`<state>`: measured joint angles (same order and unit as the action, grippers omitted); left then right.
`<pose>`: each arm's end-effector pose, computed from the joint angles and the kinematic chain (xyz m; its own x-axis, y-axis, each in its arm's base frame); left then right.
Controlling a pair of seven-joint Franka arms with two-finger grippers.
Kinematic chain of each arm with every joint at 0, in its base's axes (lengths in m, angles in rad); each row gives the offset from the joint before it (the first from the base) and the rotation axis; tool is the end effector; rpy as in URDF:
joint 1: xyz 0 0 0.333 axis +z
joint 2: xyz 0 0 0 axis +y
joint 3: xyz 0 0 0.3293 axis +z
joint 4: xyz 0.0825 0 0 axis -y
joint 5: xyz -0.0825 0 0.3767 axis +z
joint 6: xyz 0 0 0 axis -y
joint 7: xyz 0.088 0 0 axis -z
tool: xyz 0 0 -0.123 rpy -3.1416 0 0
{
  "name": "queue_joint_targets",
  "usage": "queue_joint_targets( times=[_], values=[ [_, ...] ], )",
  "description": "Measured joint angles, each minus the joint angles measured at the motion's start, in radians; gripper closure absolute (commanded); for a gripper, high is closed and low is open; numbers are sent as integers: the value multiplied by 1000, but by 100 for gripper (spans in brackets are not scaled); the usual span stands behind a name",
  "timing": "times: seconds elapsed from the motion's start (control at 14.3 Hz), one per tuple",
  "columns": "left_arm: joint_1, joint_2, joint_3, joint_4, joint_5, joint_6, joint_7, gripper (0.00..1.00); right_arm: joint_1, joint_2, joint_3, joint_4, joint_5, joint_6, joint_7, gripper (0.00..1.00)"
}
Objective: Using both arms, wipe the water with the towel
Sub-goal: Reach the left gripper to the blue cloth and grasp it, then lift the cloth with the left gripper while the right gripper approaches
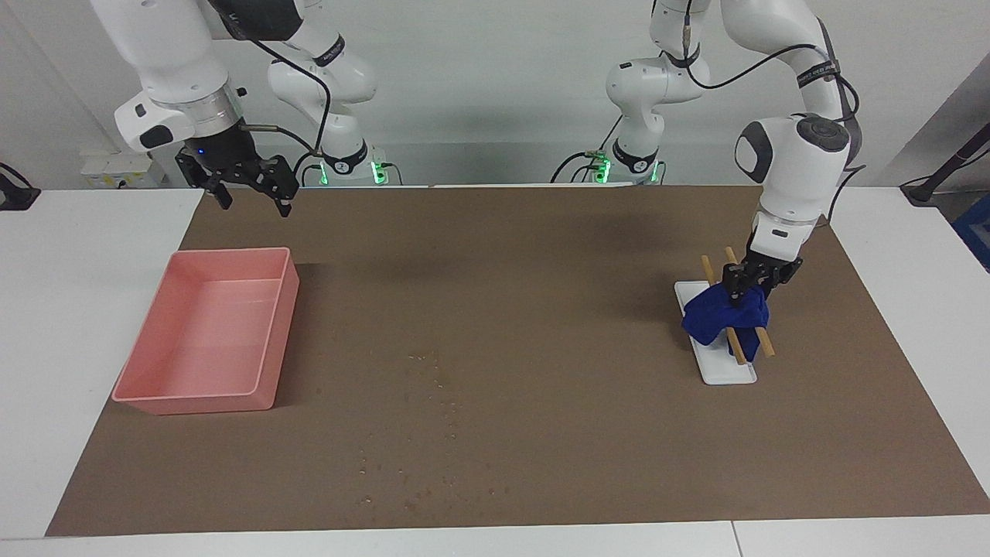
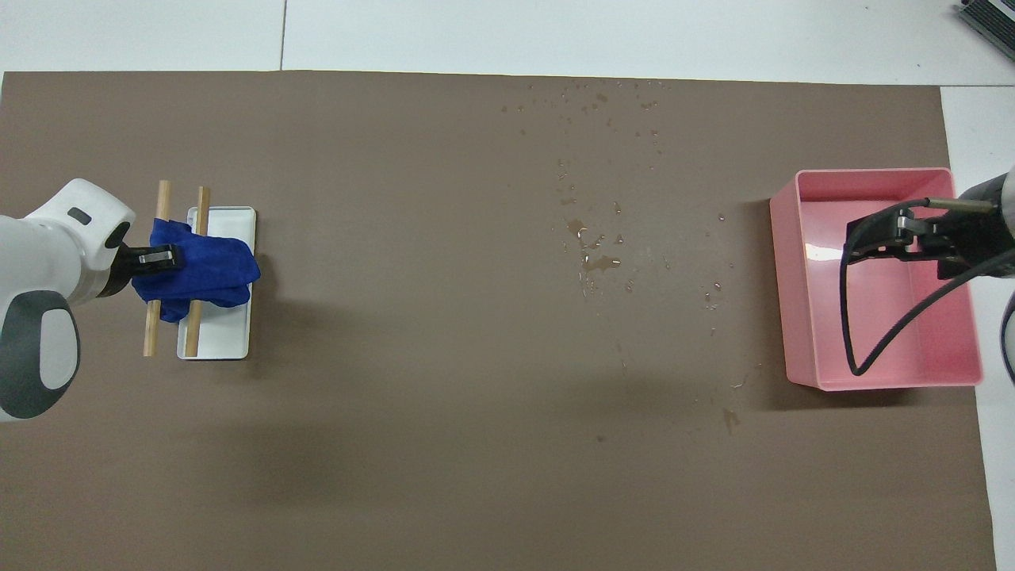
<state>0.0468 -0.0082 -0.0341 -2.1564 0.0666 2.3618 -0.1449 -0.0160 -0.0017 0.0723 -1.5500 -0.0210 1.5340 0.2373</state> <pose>0.5525 0.0086 0.4250 0.9701 0.1095 0.2165 0.1177 -0.9927 -0.0250 0.5422 0.0279 0.6292 0.9835 -0.1807 -0.0089 -0.1805 -0.9833 0.0239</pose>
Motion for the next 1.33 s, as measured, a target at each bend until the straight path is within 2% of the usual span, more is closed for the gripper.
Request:
queue_joint_targets(
  times=[0.07, 0.28, 0.77, 1.05, 1.33],
  values=[
    [0, -4, 2, 5, 9, -7, 0, 96, 0, 0, 0, 0, 0, 0, 0, 0],
    [-6, -1, -1, 66, 42, -100, 0, 100, 0, 0, 0, 0, 0, 0, 0, 0],
    [-72, 14, -2, 311, 51, -436, -52, 100, 0, 0, 0, -1, 7, 2, 35, 0],
    [-139, 11, -15, 408, -16, -583, -280, 100, 11, 0, 3, -3, 133, 28, 283, 0],
    [-147, -15, -45, 423, -171, -648, -541, 100, 116, 1, 10, -9, 182, 85, 640, 0]
  ],
)
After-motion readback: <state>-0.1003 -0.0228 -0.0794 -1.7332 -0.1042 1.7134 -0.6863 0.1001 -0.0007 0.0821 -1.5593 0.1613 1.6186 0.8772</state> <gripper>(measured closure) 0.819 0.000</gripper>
